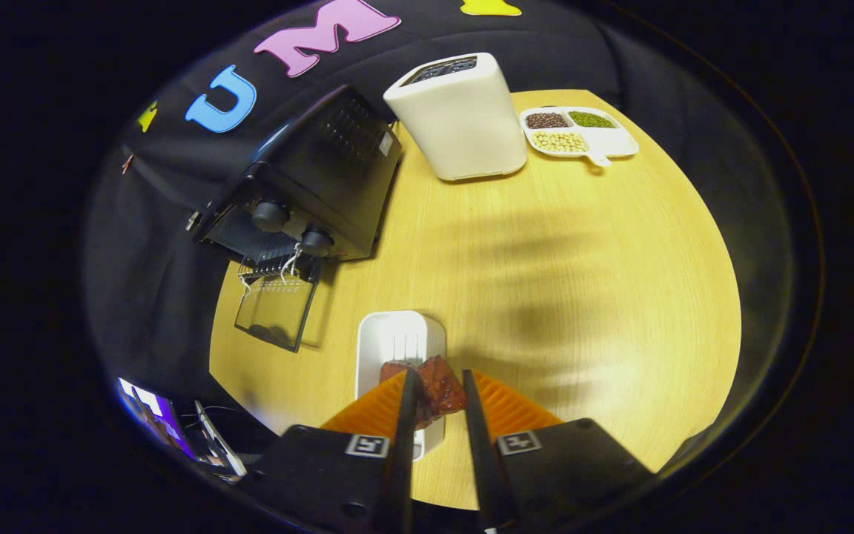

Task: Open the toaster oven, put the food inside, and close the toaster oven door.

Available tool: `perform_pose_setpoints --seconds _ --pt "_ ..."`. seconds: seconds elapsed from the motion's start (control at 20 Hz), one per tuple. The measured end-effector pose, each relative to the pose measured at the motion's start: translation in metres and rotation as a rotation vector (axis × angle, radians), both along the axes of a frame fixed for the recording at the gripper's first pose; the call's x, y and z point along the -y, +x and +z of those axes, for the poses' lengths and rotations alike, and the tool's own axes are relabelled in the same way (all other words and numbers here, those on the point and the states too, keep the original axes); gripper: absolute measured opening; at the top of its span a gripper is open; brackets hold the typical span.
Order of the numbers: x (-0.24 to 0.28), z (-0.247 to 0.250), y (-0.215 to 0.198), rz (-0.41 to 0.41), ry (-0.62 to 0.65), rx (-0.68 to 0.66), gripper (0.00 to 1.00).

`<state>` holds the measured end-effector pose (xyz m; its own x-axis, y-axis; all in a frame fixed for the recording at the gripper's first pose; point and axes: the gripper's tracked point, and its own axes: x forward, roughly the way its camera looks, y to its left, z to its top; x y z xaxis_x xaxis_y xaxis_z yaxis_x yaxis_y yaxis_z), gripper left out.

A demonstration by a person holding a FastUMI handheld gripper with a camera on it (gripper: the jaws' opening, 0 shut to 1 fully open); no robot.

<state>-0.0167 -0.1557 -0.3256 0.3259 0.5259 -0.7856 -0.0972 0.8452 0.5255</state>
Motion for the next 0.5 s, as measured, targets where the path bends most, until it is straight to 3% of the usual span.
perform_pose_setpoints --seconds 0.05,0.15,0.5 --pt "-0.003 0.009 0.002 -0.019 0.052 0.005 0.30" --pt "-0.002 0.017 0.006 -0.037 0.052 0.048 0.17" --pt "-0.018 0.077 0.001 -0.055 -0.023 0.235 0.14"
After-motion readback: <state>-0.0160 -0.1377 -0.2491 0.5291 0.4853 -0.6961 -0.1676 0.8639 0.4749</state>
